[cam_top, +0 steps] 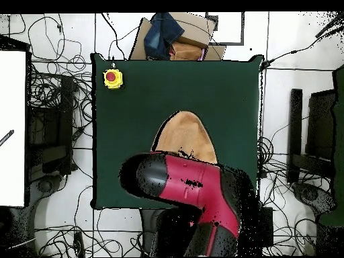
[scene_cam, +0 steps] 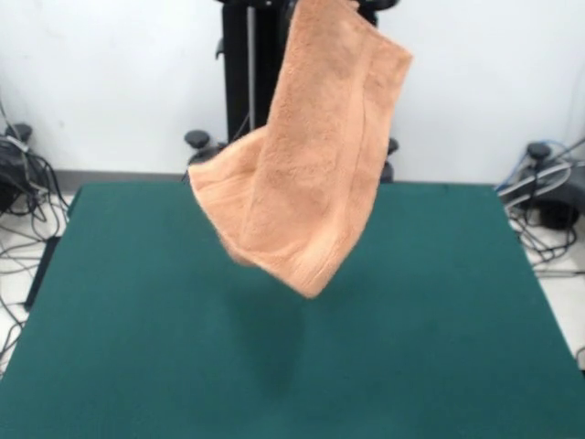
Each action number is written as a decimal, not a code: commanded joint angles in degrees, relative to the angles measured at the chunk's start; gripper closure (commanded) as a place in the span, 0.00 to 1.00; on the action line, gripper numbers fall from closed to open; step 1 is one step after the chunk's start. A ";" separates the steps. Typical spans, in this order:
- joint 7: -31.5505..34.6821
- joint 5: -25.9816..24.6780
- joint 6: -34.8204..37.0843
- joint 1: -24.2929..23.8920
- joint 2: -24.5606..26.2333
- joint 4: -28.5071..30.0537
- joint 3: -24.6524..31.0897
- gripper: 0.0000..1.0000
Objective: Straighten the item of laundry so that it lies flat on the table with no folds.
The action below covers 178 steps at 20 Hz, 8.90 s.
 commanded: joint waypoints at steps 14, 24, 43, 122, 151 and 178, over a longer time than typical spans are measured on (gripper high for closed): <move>-1.60 -13.45 -21.09 -9.53 8.01 2.54 16.59 1.00; 0.87 -18.35 -23.12 -9.97 11.78 0.27 15.51 1.00; 8.30 -18.84 -26.11 -7.60 23.82 -1.18 14.19 1.00; 8.89 -7.08 -38.63 -4.49 21.43 6.27 16.10 1.00; -7.43 -2.58 15.39 -17.55 -5.72 -1.41 31.16 1.00; 0.31 -11.71 -0.35 -16.71 3.21 4.14 31.36 1.00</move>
